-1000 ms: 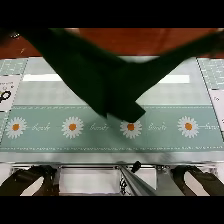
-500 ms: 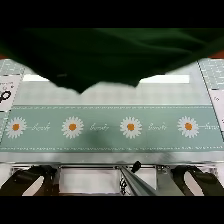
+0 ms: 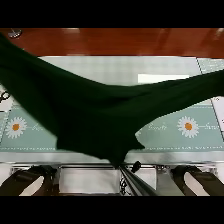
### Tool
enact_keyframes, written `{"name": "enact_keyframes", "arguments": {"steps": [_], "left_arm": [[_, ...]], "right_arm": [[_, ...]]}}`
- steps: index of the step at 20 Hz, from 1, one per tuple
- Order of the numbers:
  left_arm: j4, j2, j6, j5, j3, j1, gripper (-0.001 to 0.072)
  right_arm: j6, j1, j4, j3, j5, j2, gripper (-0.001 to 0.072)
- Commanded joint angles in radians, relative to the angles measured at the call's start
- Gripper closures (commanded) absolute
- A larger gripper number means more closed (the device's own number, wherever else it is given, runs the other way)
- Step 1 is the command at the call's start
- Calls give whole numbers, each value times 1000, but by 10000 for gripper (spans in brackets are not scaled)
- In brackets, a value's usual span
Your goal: Fold the shirts.
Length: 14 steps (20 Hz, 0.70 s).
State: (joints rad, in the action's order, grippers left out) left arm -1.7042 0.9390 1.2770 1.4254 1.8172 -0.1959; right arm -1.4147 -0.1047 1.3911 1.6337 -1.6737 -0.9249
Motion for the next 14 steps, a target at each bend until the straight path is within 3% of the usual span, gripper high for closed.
{"name": "enact_keyframes", "arguments": {"steps": [1,4,7,9,11,12,14], "left_arm": [[-19,126,18,45,-184,10,682],[11,255,108,24,-319,9,682],[21,380,124,-123,-390,10,682],[24,455,221,-221,-388,9,681],[64,509,284,-254,-388,9,655],[83,529,284,-248,-388,9,602],[85,554,280,-179,-388,10,587]], "right_arm": [[-6,64,36,-182,140,-93,692],[-25,113,42,-335,342,-212,691],[-35,118,110,-374,543,-351,691],[-38,118,122,-374,640,-415,691],[-45,118,121,-374,686,-457,691],[-45,118,121,-374,689,-472,691],[-44,118,130,-374,669,-487,691]]}}
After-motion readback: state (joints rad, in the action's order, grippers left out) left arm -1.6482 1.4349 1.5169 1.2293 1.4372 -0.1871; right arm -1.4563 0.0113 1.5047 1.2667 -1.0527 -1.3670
